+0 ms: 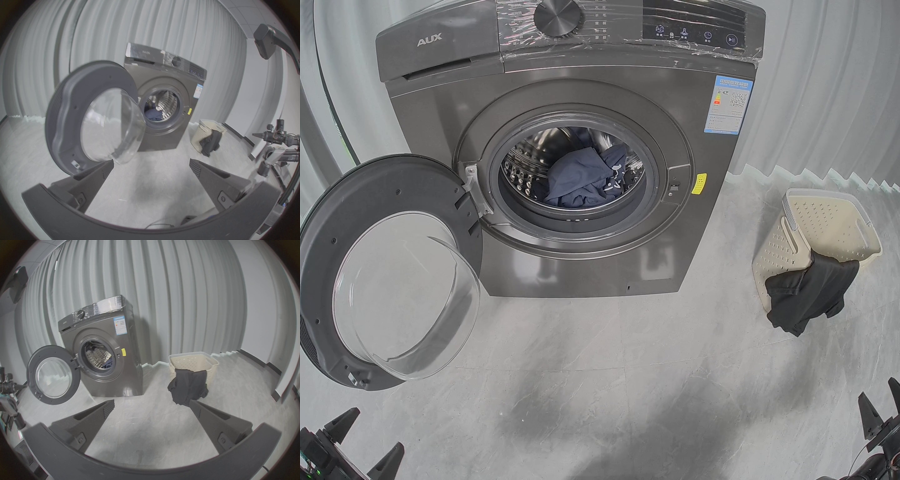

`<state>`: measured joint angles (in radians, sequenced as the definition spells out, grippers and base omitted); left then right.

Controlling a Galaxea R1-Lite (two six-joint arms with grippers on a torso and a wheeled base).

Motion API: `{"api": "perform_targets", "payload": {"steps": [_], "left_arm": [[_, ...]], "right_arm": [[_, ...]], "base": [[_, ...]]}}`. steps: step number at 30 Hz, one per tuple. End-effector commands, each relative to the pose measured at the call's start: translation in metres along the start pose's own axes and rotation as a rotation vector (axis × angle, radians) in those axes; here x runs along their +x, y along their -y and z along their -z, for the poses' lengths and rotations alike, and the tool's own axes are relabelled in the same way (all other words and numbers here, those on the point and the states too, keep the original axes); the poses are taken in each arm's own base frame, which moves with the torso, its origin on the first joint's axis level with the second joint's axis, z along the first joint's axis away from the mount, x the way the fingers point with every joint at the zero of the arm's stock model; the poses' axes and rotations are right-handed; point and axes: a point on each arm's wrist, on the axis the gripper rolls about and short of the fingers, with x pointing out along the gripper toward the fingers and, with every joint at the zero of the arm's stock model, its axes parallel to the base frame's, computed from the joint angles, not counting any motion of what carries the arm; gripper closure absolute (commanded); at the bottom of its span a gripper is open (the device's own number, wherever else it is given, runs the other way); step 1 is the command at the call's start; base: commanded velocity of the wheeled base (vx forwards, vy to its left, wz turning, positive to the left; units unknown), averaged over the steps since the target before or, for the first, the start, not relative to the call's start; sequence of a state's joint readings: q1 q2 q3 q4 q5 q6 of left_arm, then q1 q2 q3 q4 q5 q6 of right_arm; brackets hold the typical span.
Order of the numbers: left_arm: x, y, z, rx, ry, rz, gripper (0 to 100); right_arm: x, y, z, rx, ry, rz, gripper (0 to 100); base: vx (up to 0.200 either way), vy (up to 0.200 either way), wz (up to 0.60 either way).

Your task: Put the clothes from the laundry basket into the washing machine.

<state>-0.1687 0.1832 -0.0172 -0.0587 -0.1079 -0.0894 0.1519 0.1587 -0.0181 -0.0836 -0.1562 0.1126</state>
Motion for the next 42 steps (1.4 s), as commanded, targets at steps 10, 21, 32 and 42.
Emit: {"api": "perform_targets", "payload": {"steps": [10,21,32,42], "left_arm": [[-0.0120,0.0048,0.0088,0.090,0.170,-0.159,0],[-0.0125,0.0046,0.0101,0.087,0.167,-0.156,0],[-0.0125,0.0045,0.0101,0.108,0.165,-0.161,0],[-0.0124,0.0044,0.0105,0.089,0.165,-0.160,0]], "right_arm": [[-0.0050,0.0002,0.0091,-0.033,0.019,0.065,0],[-0.0119,-0.0040,0.0178,-0.112,0.035,-0.035,0],[-0.0117,-0.0038,0.0175,-0.101,0.047,-0.036,0],[-0.0117,-0.0038,0.0175,-0.109,0.047,-0.038,0]], "base": [[0.000,-0.200,0.00],[0.000,0.000,0.00],[0.000,-0.182,0.00],[0.000,-0.200,0.00]]}}
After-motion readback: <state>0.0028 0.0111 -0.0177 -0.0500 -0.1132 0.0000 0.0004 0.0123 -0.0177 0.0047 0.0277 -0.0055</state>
